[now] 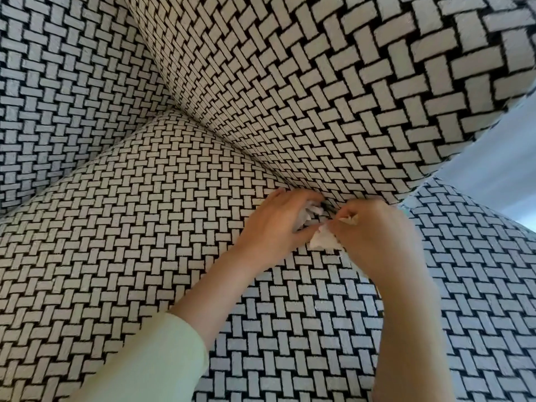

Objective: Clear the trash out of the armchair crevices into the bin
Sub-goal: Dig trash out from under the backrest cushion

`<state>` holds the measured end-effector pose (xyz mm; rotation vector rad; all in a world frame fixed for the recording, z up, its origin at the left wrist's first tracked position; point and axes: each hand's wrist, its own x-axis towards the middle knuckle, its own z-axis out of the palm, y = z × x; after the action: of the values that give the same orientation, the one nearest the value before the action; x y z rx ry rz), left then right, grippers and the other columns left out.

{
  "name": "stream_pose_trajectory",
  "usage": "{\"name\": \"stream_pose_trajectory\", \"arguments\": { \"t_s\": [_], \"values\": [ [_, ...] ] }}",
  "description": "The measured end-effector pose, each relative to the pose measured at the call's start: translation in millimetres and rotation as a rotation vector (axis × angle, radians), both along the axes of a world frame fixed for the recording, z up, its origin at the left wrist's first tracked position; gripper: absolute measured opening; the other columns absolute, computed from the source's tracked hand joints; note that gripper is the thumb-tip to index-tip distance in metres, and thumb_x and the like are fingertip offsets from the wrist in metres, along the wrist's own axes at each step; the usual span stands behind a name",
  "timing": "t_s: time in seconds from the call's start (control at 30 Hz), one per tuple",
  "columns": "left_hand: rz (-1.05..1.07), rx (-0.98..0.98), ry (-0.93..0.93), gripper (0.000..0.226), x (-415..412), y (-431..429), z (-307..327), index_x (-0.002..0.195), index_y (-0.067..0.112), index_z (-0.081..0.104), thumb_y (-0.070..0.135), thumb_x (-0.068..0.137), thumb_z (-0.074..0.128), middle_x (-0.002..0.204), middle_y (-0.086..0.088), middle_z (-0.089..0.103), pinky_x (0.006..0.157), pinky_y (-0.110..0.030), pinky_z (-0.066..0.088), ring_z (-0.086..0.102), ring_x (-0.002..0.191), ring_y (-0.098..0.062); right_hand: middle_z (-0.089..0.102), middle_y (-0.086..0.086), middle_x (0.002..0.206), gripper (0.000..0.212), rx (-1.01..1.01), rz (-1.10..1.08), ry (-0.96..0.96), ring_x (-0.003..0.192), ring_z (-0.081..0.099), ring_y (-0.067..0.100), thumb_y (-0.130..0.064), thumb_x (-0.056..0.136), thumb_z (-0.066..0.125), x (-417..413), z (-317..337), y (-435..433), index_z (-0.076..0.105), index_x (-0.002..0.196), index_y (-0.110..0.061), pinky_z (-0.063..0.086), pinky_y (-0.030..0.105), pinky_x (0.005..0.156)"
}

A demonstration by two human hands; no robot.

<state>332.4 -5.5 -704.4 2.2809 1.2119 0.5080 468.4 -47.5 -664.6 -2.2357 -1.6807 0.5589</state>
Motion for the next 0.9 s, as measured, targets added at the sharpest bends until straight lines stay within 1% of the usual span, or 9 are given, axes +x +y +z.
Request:
{"name": "stream_pose_trajectory", "arguments": {
  "t_s": [0.07,0.13,0.2,0.3,0.4,0.47,0.53,0.7,0.9],
  "values": [
    [-0.001,-0.059,-0.083,0.033,8,-2,4,0.119,0.021,0.056,0.02,0.086,0.061,0.106,0.006,0.062,0.079,-0.023,0.046,0.052,0.09,-0.003,0.065,0.001,0.074,0.016,-0.033,0.037,0.035,0.07,0.058,0.022,-0.028,0.087,0.057,6,2,-3,0.069,0.088,-0.017,0.042,0.028,0.055],
    [-0.005,-0.105,-0.11,0.028,17,-6,7,0.115,0.019,0.058,0.011,0.088,0.055,0.083,0.016,0.056,0.059,-0.006,0.036,0.048,0.066,0.01,0.061,-0.006,0.074,0.015,-0.108,0.067,0.087,0.07,0.057,0.018,-0.03,0.085,0.06,11,8,-7,0.068,0.098,-0.028,0.046,0.029,0.061],
    [-0.003,-0.171,-0.139,0.027,23,-11,8,0.113,0.016,0.059,0.013,0.089,0.049,0.076,0.018,0.05,0.053,-0.008,0.029,0.044,0.06,0.013,0.058,-0.007,0.077,0.028,-0.182,0.07,0.072,0.073,0.056,0.016,-0.029,0.079,0.068,17,11,-10,0.066,0.107,-0.033,0.047,0.028,0.062],
    [-0.065,-0.232,-0.111,0.051,24,-16,10,0.124,0.019,0.054,0.047,0.085,0.036,0.115,0.006,0.056,0.08,-0.024,0.042,0.051,0.094,0.002,0.068,0.001,0.081,0.014,-0.161,0.034,0.046,0.073,0.059,0.019,-0.022,0.074,0.071,22,5,-7,0.072,0.088,-0.023,0.048,0.027,0.061],
    [-0.175,-0.189,0.155,0.087,23,-22,13,0.14,0.022,0.034,0.067,0.07,0.059,0.135,0.006,0.039,0.106,-0.03,0.033,0.034,0.124,-0.008,0.067,0.007,0.074,0.005,-0.121,-0.03,0.005,0.07,0.059,0.023,-0.016,0.074,0.066,21,-1,-4,0.071,0.073,-0.016,0.041,0.023,0.053],
    [-0.21,-0.121,0.27,0.104,24,-25,14,0.143,0.021,0.028,0.067,0.059,0.069,0.136,0.006,0.034,0.109,-0.027,0.026,0.028,0.127,-0.01,0.066,0.008,0.072,0.007,-0.073,-0.025,-0.003,0.069,0.059,0.024,-0.016,0.073,0.065,22,-3,-5,0.069,0.067,-0.015,0.041,0.024,0.053],
    [-0.162,-0.103,0.213,0.093,29,-26,11,0.14,0.018,0.036,0.059,0.063,0.071,0.13,0.002,0.039,0.104,-0.026,0.032,0.033,0.122,-0.012,0.065,0.006,0.067,0.01,-0.053,0.006,0.036,0.064,0.056,0.019,-0.016,0.072,0.066,24,-1,-5,0.068,0.062,-0.015,0.037,0.022,0.05],
    [0.038,-0.098,-0.121,0.023,44,-30,6,0.102,0.005,0.062,0.014,0.081,0.065,0.089,0.005,0.048,0.07,-0.021,0.036,0.047,0.086,-0.011,0.059,-0.01,0.06,0.013,-0.034,0.058,0.254,0.06,0.048,0.001,-0.023,0.075,0.07,29,11,-7,0.066,0.063,-0.025,0.034,0.009,0.049],
    [0.085,-0.016,-0.299,0.019,40,-28,-5,0.097,0.0,0.069,-0.003,0.084,0.056,0.086,0.0,0.045,0.07,-0.008,0.037,0.038,0.07,-0.004,0.067,0.001,0.062,0.009,-0.106,-0.03,0.293,0.059,0.06,0.018,-0.025,0.082,0.065,48,20,-20,0.071,0.076,-0.022,0.045,0.026,0.054]
  ]
}}
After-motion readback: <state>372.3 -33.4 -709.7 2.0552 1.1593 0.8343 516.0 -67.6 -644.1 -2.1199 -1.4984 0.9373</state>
